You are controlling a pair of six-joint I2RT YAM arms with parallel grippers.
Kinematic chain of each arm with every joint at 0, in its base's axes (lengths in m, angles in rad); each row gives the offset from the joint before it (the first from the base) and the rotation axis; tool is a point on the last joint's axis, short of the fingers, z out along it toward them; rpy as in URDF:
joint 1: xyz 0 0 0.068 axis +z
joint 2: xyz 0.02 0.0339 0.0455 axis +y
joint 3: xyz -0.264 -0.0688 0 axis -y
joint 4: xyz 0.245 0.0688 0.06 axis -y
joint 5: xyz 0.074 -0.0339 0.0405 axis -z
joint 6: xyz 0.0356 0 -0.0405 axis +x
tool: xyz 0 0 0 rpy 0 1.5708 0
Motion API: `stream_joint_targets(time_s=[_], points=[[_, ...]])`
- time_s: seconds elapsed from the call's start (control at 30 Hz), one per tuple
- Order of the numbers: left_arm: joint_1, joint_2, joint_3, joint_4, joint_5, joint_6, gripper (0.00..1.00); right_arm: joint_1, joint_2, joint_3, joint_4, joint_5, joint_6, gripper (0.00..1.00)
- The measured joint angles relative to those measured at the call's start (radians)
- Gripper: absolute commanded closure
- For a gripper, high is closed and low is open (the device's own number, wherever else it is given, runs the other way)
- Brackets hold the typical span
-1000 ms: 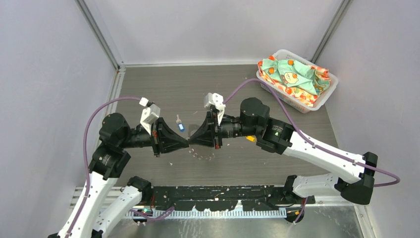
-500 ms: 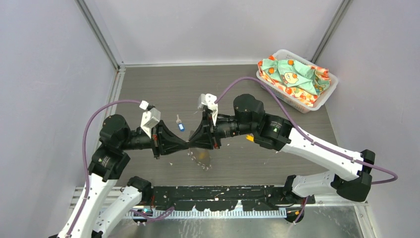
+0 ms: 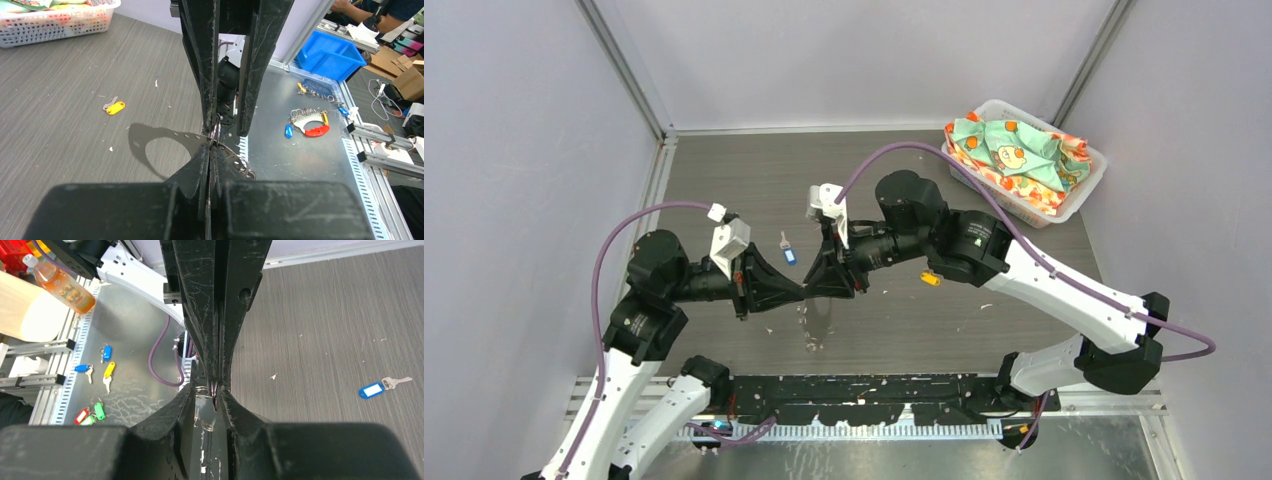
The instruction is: Put the keys on the keyring
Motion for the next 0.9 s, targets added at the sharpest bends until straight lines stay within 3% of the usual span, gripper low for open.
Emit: stream_joint_targets(time_s=[0.4, 0.57, 0.73, 0.9], points=[[0.000, 0.027, 0.000, -0.030, 0.026, 0.009, 0.99, 0.000, 0.078, 0.141, -0.208, 0.024, -0.097, 0.84], [0.000, 0.030, 0.000, -0.043, 0.035, 0.016, 0.99, 0.000, 0.103, 0.172, -0.244, 0.031, -0.125, 0.99], [0.000, 0.030, 0.000, -0.057, 0.035, 0.022, 0.99, 0.000, 0.111, 0.184, -0.263, 0.029, -0.146, 0.99], [0.000, 0.031, 0.000, -0.056, 0.036, 0.014, 0.76, 0.000, 0.086, 0.136, -0.208, 0.038, -0.142, 0.99]])
